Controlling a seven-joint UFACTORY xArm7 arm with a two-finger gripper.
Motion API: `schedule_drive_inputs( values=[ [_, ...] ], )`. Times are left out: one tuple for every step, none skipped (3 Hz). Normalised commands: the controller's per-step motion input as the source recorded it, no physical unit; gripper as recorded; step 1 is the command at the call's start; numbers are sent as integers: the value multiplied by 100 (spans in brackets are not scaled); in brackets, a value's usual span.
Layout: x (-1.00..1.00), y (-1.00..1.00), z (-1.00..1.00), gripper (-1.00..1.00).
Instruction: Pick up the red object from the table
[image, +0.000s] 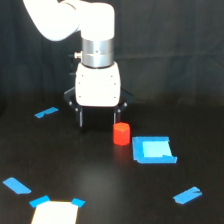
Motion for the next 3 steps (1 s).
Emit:
schedule_drive_inputs(
  values=[
    [52,-41,-37,32],
    [63,-8,-60,-41],
    [11,-29,-46,-50]
  ],
)
